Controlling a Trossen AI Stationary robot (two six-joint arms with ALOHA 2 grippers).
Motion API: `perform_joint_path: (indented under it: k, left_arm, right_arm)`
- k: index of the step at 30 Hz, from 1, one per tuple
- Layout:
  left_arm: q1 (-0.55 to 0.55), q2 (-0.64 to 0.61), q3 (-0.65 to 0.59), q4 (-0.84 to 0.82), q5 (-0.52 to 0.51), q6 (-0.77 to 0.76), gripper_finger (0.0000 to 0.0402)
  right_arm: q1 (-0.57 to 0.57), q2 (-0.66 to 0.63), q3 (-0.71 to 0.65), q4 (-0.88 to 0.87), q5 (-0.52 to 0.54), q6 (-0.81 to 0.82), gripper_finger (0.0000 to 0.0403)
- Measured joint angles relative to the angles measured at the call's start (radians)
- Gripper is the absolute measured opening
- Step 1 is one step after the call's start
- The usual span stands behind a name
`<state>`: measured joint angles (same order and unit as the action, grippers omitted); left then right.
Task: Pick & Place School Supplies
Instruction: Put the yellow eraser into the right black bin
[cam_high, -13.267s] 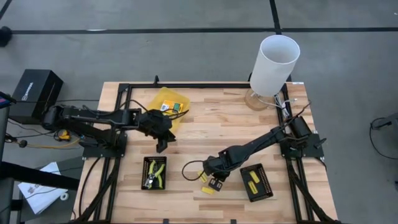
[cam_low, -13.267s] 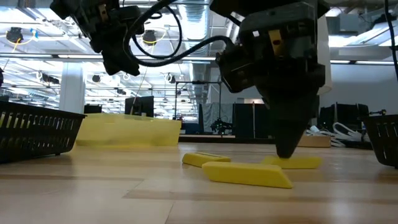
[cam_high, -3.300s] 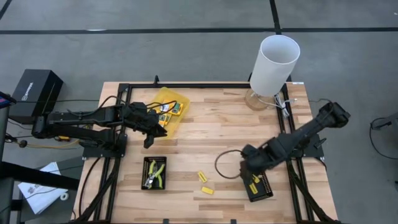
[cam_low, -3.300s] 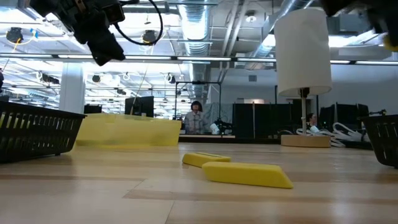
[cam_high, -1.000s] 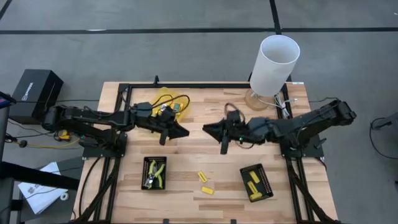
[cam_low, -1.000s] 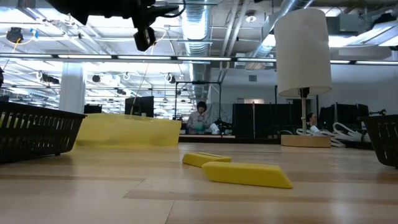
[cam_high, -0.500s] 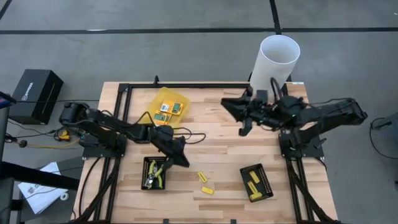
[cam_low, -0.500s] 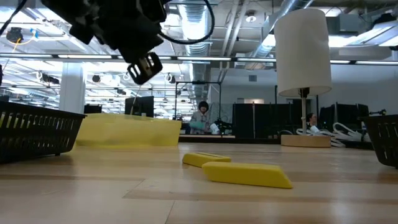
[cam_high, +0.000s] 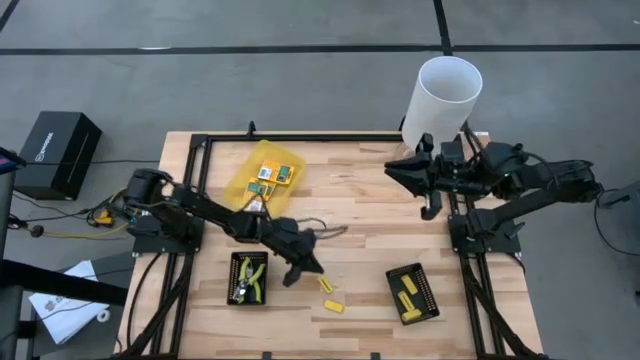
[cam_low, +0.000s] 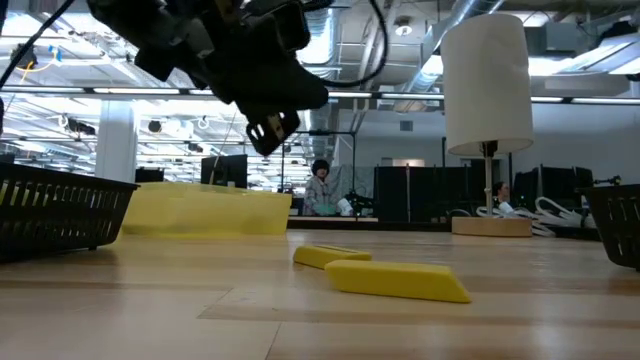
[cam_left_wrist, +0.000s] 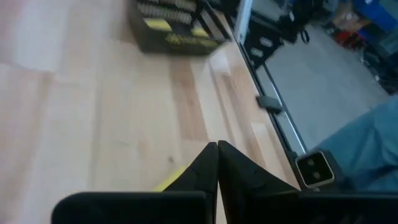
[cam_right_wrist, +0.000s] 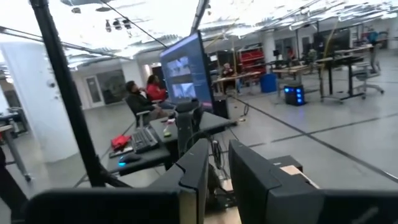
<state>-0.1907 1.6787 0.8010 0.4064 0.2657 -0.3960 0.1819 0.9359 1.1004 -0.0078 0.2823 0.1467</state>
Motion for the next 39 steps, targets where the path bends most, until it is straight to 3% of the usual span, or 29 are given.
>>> perform_joint_path:
  k: [6,13,39]
  left_arm:
    - [-0.061,0.141,0.107,-0.001,-0.045,-0.004,0.0001]
    - [-0.067,0.232,0.130,-0.016,-0.116,-0.050,0.0001]
    - [-0.084,0.238,0.128,-0.171,-0.127,-0.006,0.0000]
  right_arm:
    - [0.038,-0.032,0.000,-0.032,-0.002,-0.027,0.0056]
    - [0.068,-0.038,0.000,-0.043,-0.002,-0.027,0.0056]
    - [0.080,-0.039,0.000,-0.042,-0.001,-0.024,0.0056]
